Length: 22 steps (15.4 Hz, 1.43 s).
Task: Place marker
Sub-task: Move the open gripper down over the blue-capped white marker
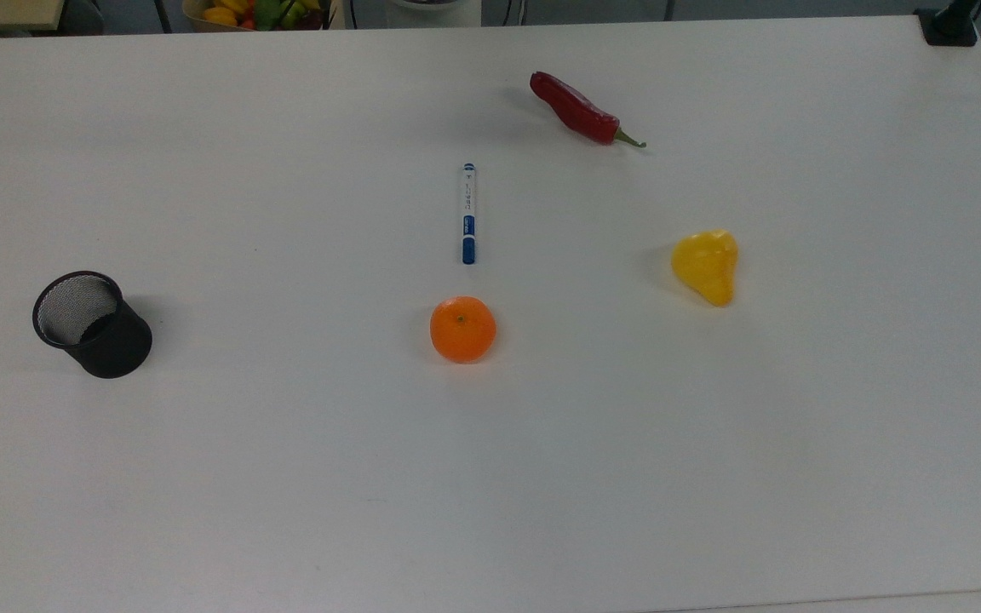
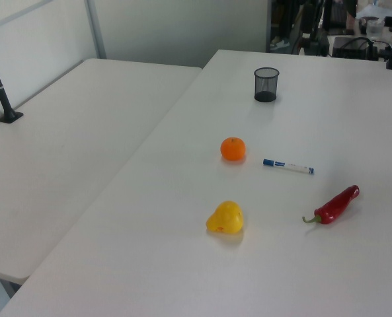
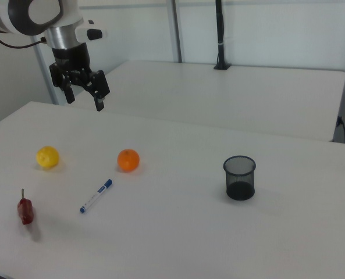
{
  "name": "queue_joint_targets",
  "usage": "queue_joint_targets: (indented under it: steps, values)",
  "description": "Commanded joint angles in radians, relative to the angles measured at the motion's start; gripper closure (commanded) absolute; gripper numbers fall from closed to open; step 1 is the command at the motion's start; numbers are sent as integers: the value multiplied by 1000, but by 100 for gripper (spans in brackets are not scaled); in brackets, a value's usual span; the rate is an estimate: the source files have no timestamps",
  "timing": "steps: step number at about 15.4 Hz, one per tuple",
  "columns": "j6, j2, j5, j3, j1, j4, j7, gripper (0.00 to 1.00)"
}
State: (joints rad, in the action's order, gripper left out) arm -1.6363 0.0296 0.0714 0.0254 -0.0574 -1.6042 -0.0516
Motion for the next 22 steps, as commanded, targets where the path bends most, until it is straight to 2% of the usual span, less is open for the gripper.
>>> queue_joint_targets:
  steps: [1, 9, 12, 15, 18, 20, 22]
  values:
    - [-54, 7, -12, 10, -24, -32, -4, 0]
    - [-68, -2, -13, 10, -25, -74, -10, 0]
    - [-77, -8, -16, 10, -67, -118, -13, 0]
    - [-167, -8, -32, 4, -91, -180, -4, 0]
    - [-243, -28, -32, -28, -98, -224, 19, 0]
    - [-289, -48, -33, -53, -99, -249, 59, 0]
    - [-321, -79, -32, -56, -119, -250, 84, 0]
